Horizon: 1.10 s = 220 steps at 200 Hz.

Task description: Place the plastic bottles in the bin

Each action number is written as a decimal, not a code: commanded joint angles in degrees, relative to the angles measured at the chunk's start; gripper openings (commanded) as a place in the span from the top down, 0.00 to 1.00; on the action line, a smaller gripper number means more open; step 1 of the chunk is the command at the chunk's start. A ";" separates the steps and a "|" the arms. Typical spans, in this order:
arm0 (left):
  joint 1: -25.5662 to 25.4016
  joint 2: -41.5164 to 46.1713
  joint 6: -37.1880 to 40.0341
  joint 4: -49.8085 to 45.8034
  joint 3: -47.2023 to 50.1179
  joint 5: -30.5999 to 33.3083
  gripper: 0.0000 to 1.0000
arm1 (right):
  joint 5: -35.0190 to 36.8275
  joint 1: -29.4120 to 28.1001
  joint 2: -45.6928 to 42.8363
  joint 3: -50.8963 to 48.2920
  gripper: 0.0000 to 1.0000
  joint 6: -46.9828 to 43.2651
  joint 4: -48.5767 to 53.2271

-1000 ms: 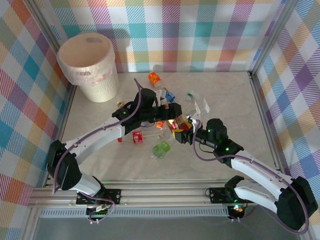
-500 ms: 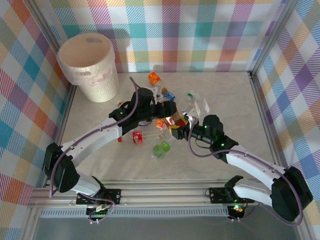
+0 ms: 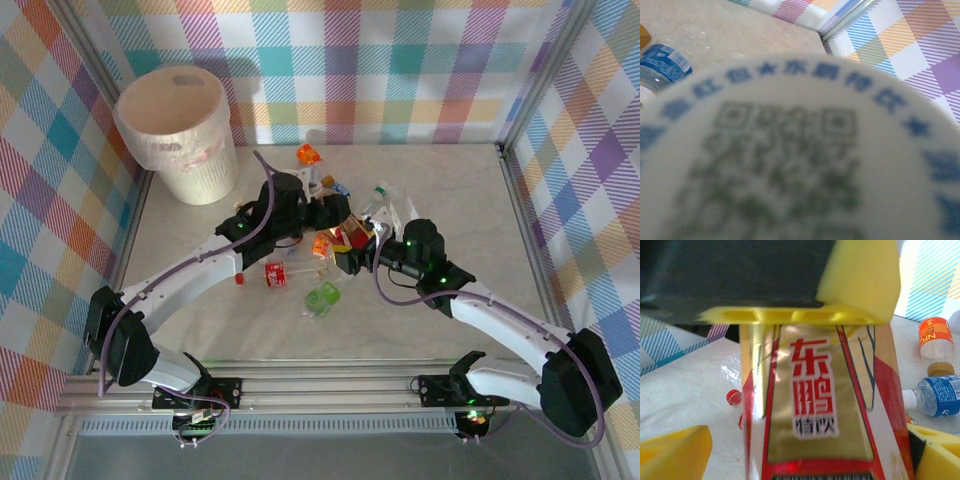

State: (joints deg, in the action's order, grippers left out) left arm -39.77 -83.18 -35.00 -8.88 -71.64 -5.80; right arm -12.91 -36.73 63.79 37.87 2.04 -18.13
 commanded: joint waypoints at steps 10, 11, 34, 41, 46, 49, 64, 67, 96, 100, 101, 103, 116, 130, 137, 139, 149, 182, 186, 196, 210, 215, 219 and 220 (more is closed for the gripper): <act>4.37 2.12 4.56 1.03 -4.69 9.83 0.52 | -0.36 -0.54 -2.90 1.78 0.01 -0.80 1.14; 4.40 2.13 4.80 1.05 -4.81 10.23 0.53 | -0.27 -0.54 -2.98 1.73 0.00 -0.76 1.15; 6.94 2.60 7.60 1.66 -7.93 16.52 0.54 | 0.82 -0.54 -4.64 1.51 0.00 -1.24 3.57; 8.12 2.73 8.18 2.40 -8.84 17.08 0.54 | 1.04 -0.54 -5.12 1.59 0.00 -1.46 4.59; 9.10 2.76 8.51 3.05 -9.44 17.57 0.54 | 1.22 -0.54 -5.52 1.47 0.00 -1.64 5.35; 9.56 2.77 8.88 3.44 -9.82 18.04 0.54 | 1.40 -0.54 -5.72 1.44 0.00 -1.69 5.81; 12.17 2.85 10.12 5.56 -11.76 19.92 0.54 | 2.17 -0.54 -6.77 1.04 0.00 -1.68 6.91; 12.76 2.82 10.39 5.95 -12.07 20.32 0.54 | 2.25 -0.51 -6.99 0.99 0.00 -1.69 7.11; 18.20 2.42 10.69 10.28 -14.83 21.83 0.54 | 3.54 -0.54 -8.52 1.05 0.00 -1.42 9.93; 18.83 2.36 10.85 10.89 -15.00 22.58 0.54 | 3.71 -0.58 -8.79 0.90 0.00 -1.10 9.88; 18.97 2.29 10.98 10.99 -15.10 22.76 0.54 | 3.78 -0.60 -8.87 0.85 0.00 -1.04 9.88; 19.25 2.31 11.11 11.23 -15.33 23.09 0.54 | 3.97 -0.55 -8.88 0.71 0.00 -0.83 9.76; 21.06 1.98 12.16 12.72 -16.34 25.69 0.55 | 5.24 -0.54 -9.59 -0.40 0.00 0.63 8.41; 23.38 1.34 13.00 14.20 -17.47 27.49 0.55 | 6.75 -0.54 -10.26 -1.84 0.00 2.17 6.32; 24.45 1.02 13.27 14.57 -18.19 28.10 0.55 | 7.53 -0.54 -10.65 -2.60 0.00 2.96 5.12; 24.76 0.94 13.29 14.70 -18.43 28.23 0.55 | 7.76 -0.54 -10.73 -2.86 0.00 3.14 4.86; 26.26 0.18 13.65 15.22 -19.57 28.90 0.55 | 8.69 -0.54 -11.08 -3.55 0.00 4.03 3.76; 30.19 -3.54 16.89 17.55 -23.84 33.58 0.54 | 9.87 -0.54 -11.73 -3.59 0.00 4.64 4.84; 30.69 -4.08 17.41 17.79 -24.31 34.46 0.54 | 9.94 -0.54 -11.73 -3.49 0.00 4.59 5.20; 32.17 -5.36 17.84 18.35 -25.55 35.88 0.54 | 10.01 -0.54 -11.93 -3.15 0.00 4.46 6.19; 34.54 -7.14 17.85 19.34 -26.89 36.27 0.54 | 10.25 -0.54 -12.26 -2.97 0.00 4.46 7.05; 35.21 -7.85 18.07 19.70 -27.35 36.67 0.54 | 10.43 -0.54 -12.41 -2.91 0.00 4.46 7.12; 35.74 -8.55 18.30 19.90 -27.79 36.83 0.54 | 10.52 -0.54 -12.51 -2.87 0.00 4.46 7.19; 35.91 -8.70 18.34 19.93 -27.91 36.87 0.54 | 10.53 -0.54 -12.53 -2.88 0.00 4.46 7.21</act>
State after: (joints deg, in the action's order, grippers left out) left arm -7.27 -88.79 -19.40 6.81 -96.38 27.05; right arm -3.55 -36.88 52.71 34.30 5.56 -11.31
